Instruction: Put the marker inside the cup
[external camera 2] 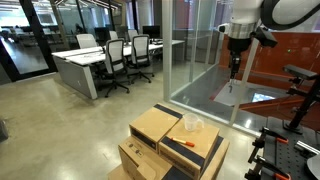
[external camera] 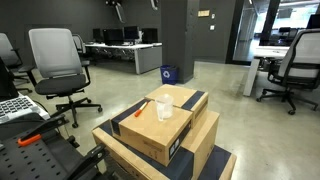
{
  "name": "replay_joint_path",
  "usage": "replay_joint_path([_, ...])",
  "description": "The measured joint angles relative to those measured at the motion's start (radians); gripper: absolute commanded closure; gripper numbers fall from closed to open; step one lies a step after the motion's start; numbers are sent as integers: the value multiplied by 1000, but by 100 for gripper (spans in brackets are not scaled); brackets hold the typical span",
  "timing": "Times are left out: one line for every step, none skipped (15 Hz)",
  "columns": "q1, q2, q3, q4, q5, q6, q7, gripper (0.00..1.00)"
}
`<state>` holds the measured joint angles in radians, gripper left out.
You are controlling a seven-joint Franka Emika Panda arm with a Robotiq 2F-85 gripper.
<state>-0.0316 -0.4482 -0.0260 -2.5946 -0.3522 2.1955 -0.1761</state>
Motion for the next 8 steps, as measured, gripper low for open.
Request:
replay_joint_path([0, 14, 1, 1, -1, 19, 0, 0])
replay_joint_path([0, 30, 3, 3, -3, 35, 0, 0])
replay_joint_path([0, 45, 4, 6, -6, 49, 0, 0])
replay_joint_path([0, 60, 5, 10, -9, 60, 0, 0])
replay_joint_path([0, 74, 6, 15, -12, 70, 0, 0])
replay_joint_path([0, 86, 8, 20, -15, 79, 0, 0])
replay_joint_path([0, 97, 9, 25, -18, 87, 0, 0])
replay_joint_path([0, 107, 12, 30, -23, 94, 0, 0])
